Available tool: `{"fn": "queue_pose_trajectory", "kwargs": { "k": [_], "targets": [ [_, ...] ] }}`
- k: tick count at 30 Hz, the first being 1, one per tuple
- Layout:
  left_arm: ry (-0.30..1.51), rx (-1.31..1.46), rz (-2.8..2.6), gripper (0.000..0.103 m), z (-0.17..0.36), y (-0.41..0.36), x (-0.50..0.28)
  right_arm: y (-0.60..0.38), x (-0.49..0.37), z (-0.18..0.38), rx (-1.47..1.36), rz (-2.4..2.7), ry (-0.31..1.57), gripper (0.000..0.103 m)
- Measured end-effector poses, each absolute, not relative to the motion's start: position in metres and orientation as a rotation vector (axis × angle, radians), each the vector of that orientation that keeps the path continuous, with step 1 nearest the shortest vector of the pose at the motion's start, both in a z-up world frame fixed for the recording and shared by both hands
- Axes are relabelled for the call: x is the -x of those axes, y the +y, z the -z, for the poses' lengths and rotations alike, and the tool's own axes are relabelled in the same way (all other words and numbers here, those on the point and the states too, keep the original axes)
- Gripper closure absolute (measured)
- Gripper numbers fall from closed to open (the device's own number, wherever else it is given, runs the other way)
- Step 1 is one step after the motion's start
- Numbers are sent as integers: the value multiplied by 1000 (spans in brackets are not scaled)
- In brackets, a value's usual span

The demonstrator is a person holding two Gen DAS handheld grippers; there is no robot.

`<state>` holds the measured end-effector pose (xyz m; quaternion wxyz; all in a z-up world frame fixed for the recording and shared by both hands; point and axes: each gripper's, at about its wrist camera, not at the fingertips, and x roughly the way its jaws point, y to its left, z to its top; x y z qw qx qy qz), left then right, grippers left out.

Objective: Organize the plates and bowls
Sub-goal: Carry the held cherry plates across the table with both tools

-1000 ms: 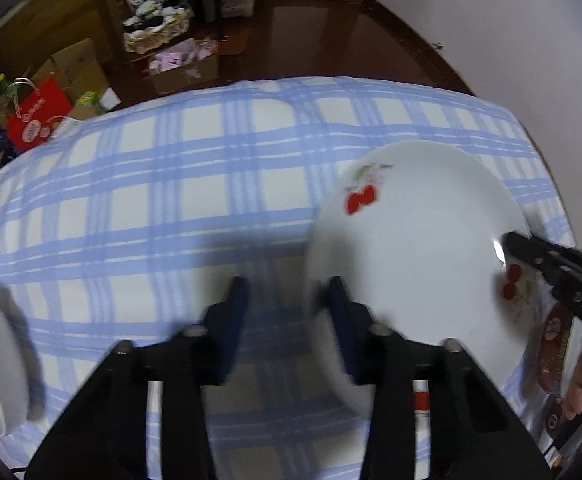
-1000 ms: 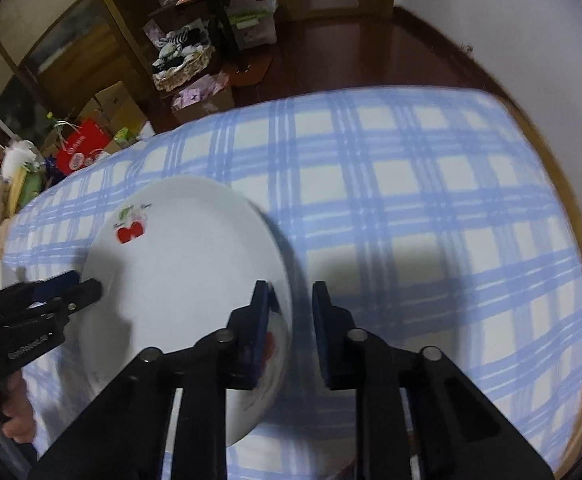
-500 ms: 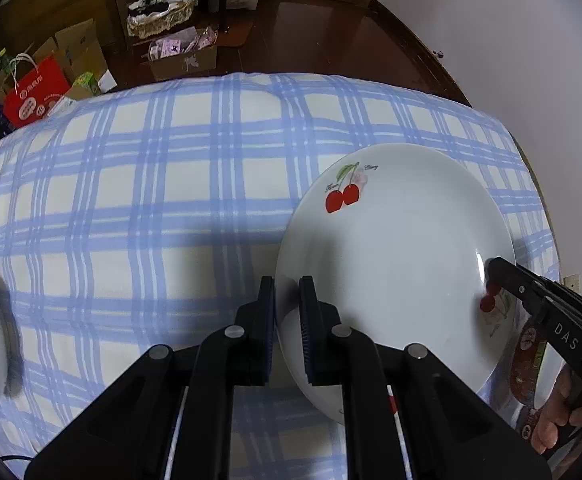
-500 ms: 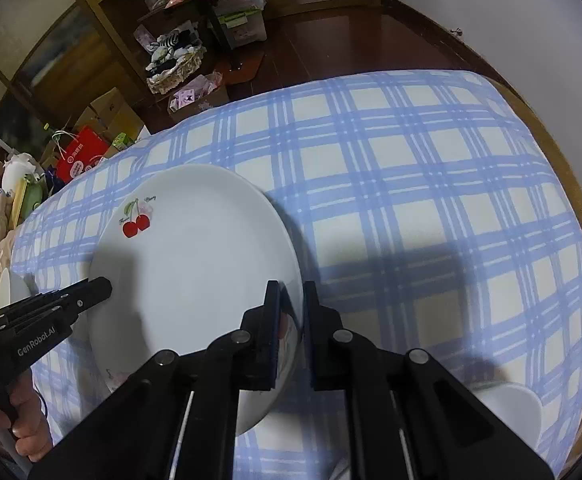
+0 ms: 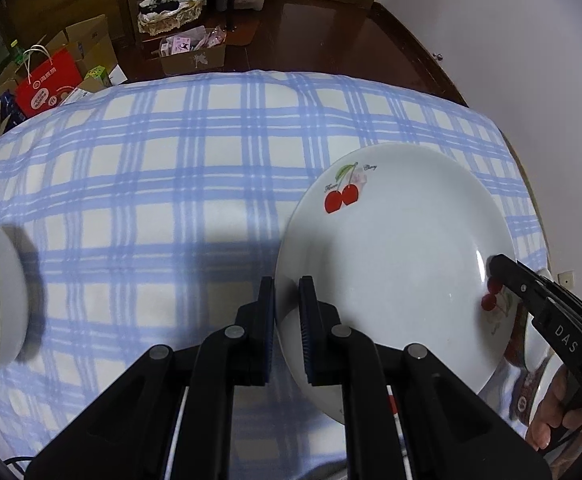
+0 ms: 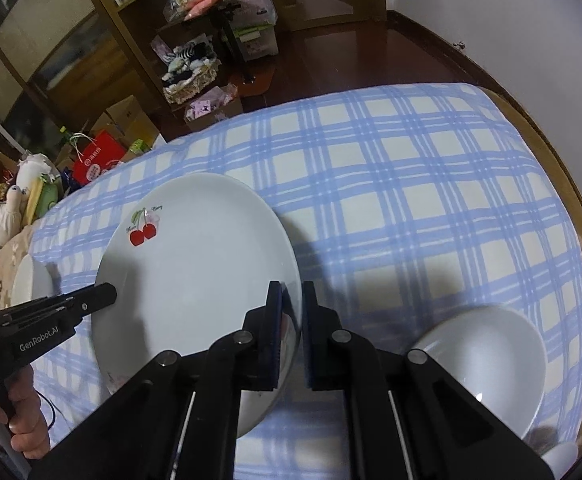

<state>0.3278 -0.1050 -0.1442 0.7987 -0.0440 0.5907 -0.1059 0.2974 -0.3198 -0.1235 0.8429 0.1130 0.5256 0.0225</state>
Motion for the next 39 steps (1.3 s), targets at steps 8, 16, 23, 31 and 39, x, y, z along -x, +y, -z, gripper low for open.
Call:
{"fn": "queue_pose_trajectory", "kwargs": {
  "k": [8,16,23,31,39],
  "targets": [
    [1227,93,226,92,105,-86,-299,-306,-267,91,-246,-72,1074,94],
    [1193,69,227,92,75,-79,-261,-296,-229,61,-238,-66,1035,94],
    [1157,29,217,91,57,-75,-216,-292,-191,51,-268,-68,1015,93],
    [1159,72,252,91,51,-65,-173,-284,-148,38,-231,-60,997,94],
    [1149,70,272,91,41,-64,-145,-287,-121,34,-246,-68,999,94]
  ]
}}
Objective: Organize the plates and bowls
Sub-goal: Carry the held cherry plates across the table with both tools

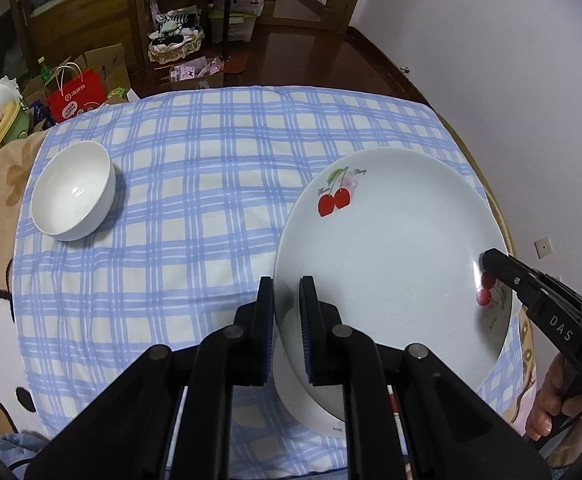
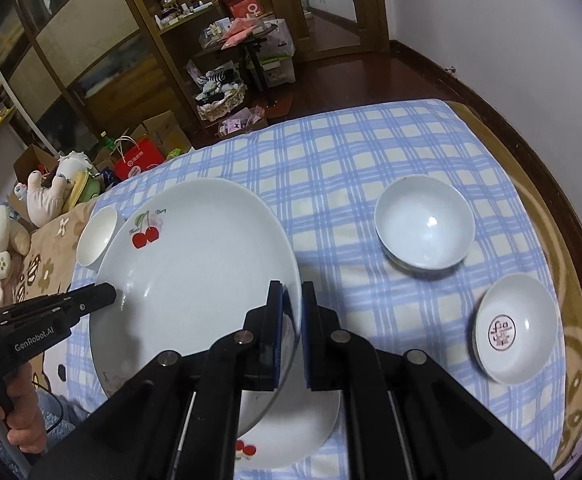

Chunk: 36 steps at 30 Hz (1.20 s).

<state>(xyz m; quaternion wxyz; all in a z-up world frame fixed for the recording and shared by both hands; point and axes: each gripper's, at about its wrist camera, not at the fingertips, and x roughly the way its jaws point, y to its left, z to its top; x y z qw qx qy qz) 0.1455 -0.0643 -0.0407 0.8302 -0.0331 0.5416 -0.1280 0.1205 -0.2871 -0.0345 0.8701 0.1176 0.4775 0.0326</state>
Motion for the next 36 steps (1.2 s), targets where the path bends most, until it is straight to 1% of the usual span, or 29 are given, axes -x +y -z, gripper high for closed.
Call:
{"fn": "queue_pose_trajectory", "kwargs": {
  "k": [10,22,32,36],
  "targets": [
    [1167,58,286,91,53,-71,-124,-293,-93,51,-269,-71,1032,94],
    [1271,-6,259,91,110,-78,-114,-289,-83,104,-243,-73,1082,93],
    [1328,-50,271,91,142,-87,-121,-282,-84,123,-125,-32,1010,92],
    [1316,-76,261,91,148,-91,-122,-282,-81,131,-128,-29,971,92]
  ]
}}
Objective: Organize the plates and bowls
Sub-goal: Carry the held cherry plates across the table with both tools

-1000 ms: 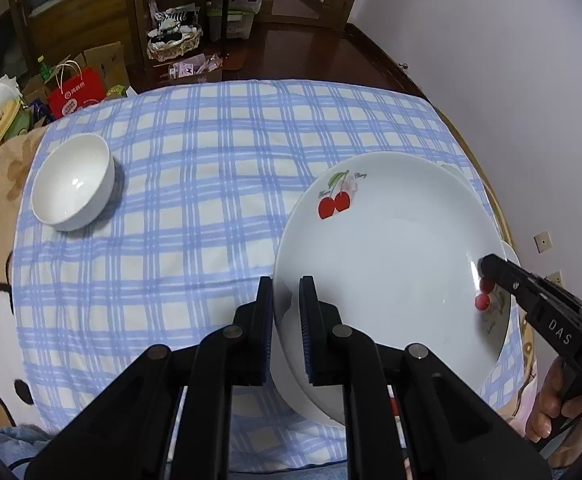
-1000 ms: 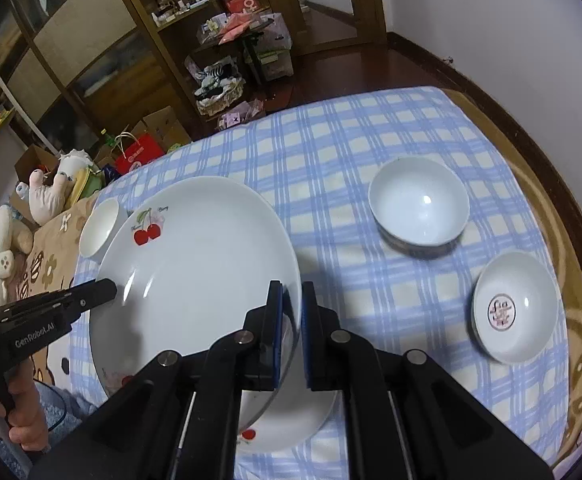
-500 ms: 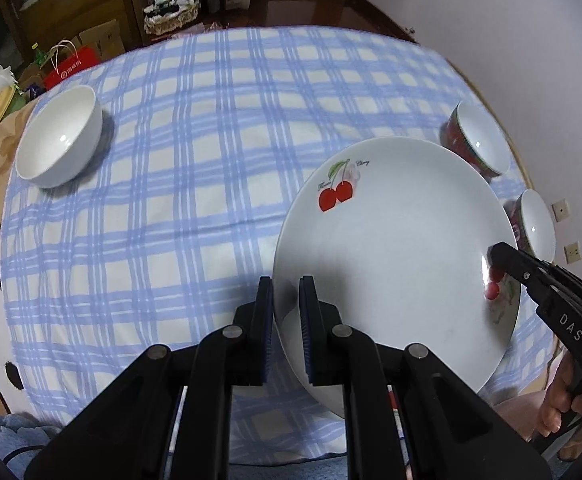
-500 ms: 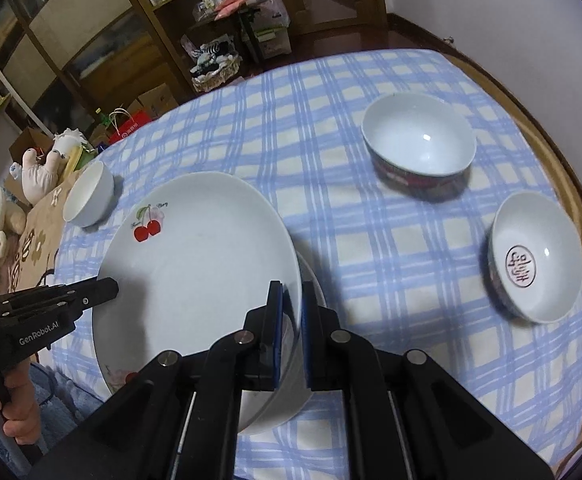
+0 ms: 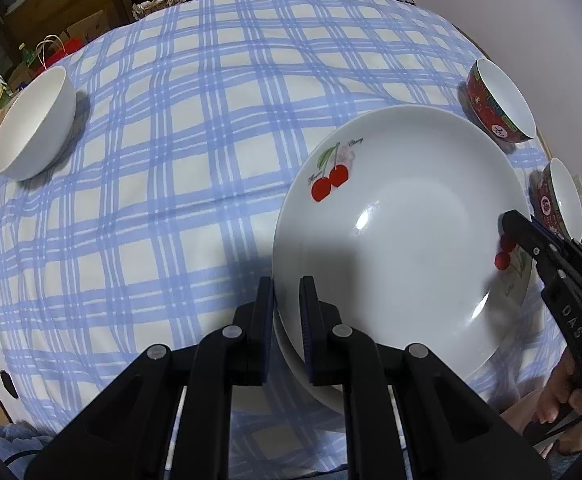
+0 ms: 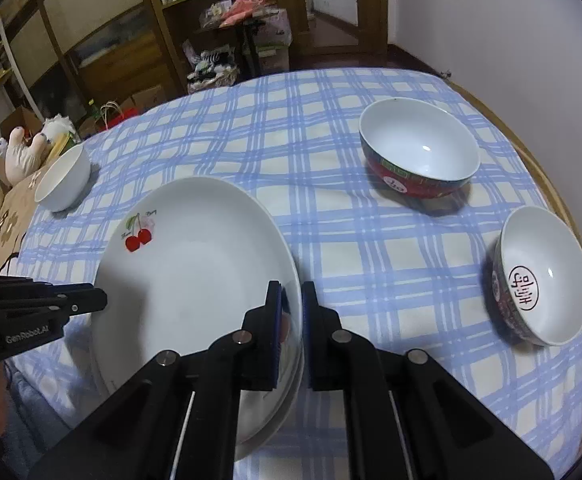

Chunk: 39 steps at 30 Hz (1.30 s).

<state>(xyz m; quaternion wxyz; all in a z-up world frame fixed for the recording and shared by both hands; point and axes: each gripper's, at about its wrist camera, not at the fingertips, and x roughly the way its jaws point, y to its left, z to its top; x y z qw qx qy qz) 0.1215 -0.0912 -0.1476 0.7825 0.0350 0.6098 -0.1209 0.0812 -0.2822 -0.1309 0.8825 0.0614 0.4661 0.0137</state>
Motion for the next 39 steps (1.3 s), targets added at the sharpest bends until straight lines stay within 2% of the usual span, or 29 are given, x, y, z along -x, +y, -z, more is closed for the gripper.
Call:
{"fn": "queue_pose_trajectory", "kwargs": {
  "k": [19,29,35,39],
  "targets": [
    [1303,-27,281,91,153,-84,-125,-287,-76,149,-188,-25,982,91],
    [1278,4,267,86,156,-79,-115,-287,-75,150,-215,3,984,90],
    [1282,5,268,84,157,-77,-116,-283,-78,157,-200,4,1020,83],
    [1282,-10,274,81,159,-79,-116,-278,-76,156,-173,19,1019,83]
  ]
}}
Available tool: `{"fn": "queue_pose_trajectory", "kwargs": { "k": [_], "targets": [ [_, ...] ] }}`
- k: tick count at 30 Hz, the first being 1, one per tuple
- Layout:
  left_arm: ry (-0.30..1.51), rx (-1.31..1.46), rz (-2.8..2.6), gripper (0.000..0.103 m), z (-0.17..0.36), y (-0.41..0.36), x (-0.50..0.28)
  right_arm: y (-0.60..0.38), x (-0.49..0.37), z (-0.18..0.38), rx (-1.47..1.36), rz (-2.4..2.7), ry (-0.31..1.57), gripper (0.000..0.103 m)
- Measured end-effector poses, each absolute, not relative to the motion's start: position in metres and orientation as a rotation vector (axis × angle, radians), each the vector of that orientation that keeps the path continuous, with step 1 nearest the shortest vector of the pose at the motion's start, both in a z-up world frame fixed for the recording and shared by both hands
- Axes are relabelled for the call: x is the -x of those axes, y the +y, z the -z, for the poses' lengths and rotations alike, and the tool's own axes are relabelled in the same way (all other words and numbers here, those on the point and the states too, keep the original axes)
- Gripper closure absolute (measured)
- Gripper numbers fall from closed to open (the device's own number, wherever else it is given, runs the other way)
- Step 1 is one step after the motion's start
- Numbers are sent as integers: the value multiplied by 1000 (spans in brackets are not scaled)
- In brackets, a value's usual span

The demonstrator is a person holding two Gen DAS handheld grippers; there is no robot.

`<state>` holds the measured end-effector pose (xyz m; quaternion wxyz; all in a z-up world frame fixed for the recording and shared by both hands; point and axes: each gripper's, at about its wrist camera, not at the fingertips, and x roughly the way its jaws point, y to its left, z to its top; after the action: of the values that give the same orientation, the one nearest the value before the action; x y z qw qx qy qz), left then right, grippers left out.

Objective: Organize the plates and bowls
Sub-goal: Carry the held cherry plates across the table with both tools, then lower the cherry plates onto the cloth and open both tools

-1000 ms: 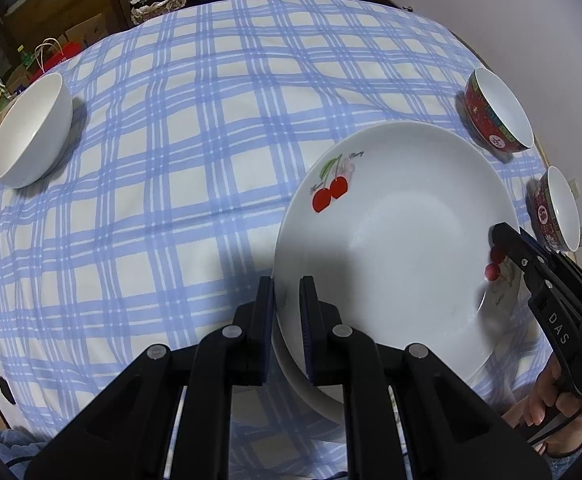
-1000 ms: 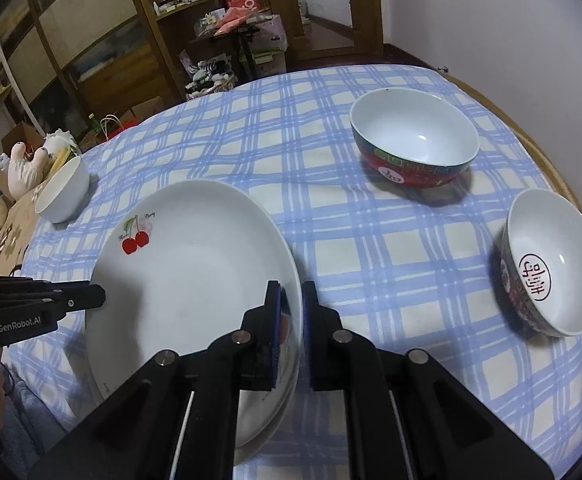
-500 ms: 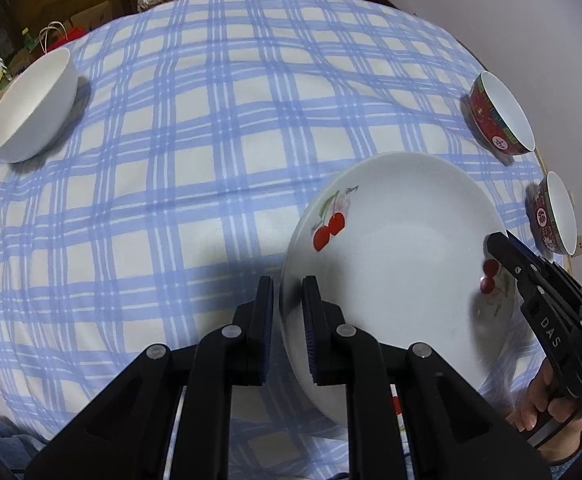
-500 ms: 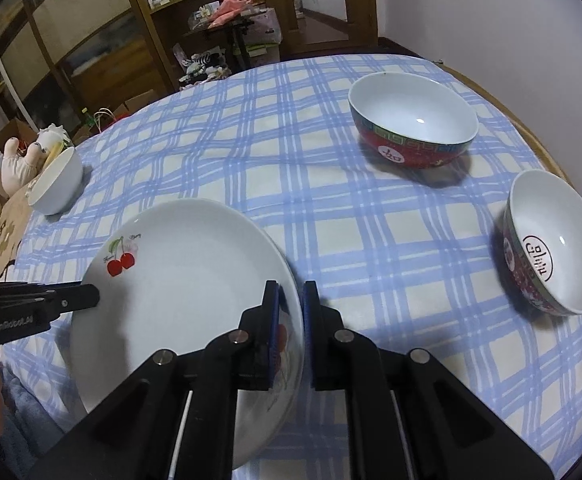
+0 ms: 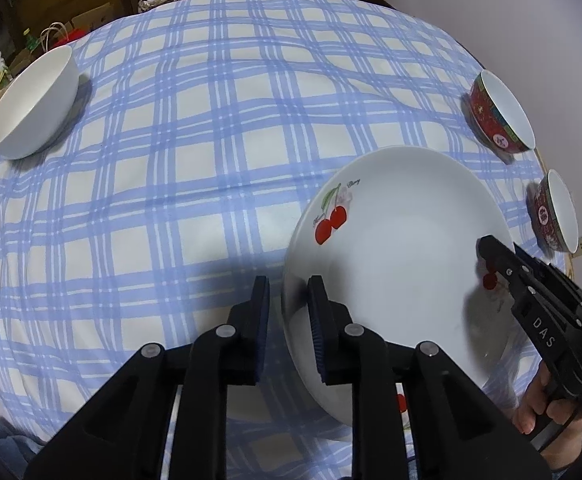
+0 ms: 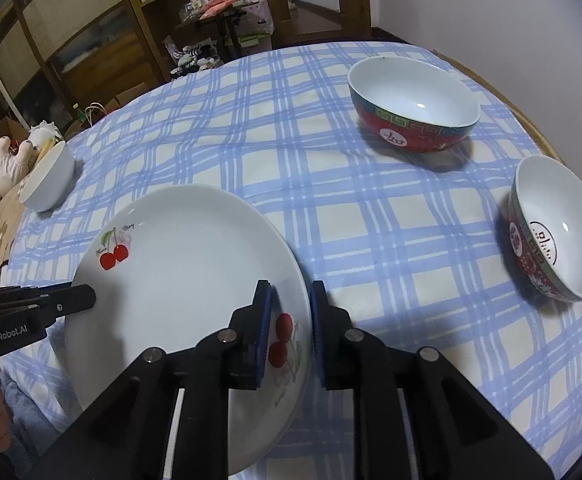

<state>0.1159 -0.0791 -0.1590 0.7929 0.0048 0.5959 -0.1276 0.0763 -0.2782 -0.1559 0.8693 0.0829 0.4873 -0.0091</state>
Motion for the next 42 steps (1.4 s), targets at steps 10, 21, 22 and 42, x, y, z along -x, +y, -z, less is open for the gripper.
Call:
{"fn": "queue_pose_trajectory", "kwargs": {
  "k": [10,21,22,42],
  "targets": [
    [1263,-79,277,72,163,-85,-114,-281,-76,157,-179,13,1025,83],
    [1278,-81,285,68,164,-85,-114,-281,-76,158,-185,11,1027,82],
    [1278,-79,285,68,164,-86,-115,-283,-76,159,-186,11,1026,82],
    [1208,-84,280,60,120,-70,-100,-283,-70,134,-212,3,973,55]
  ]
}}
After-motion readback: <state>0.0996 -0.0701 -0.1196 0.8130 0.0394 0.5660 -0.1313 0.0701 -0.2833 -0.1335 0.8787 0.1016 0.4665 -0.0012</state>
